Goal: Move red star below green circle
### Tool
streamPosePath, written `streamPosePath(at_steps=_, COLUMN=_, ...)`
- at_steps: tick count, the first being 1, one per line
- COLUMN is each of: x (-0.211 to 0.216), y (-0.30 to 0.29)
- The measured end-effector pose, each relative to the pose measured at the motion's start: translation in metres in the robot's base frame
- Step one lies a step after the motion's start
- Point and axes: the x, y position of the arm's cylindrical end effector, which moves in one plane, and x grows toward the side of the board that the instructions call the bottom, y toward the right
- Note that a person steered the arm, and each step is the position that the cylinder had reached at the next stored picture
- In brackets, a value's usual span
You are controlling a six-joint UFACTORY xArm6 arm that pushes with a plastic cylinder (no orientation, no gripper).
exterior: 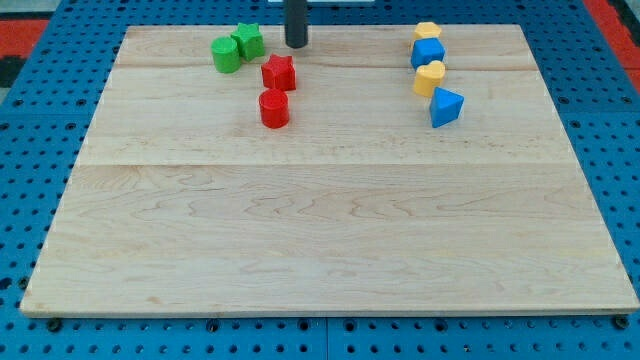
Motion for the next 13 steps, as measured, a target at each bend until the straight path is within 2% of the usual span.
streamPosePath(at_steps=1, x=0.0, y=-0.012)
streamPosePath(at_steps=3, x=-0.005, y=-0.076)
streamPosePath(at_steps=4, x=-0.005, y=-0.079)
streamPosePath(at_steps=5, x=0.01, y=-0.009)
streamPosePath(at_steps=7, x=0.07, y=-0.002)
streamPosePath(at_steps=8, x=0.079, y=0.013)
streamPosePath(at_steps=9, x=0.092, y=0.069)
streamPosePath(at_steps=10, x=0.093, y=0.01)
streamPosePath(at_steps=12, x=0.095, y=-0.059)
streamPosePath(at_steps=13, x=0.136, y=-0.027)
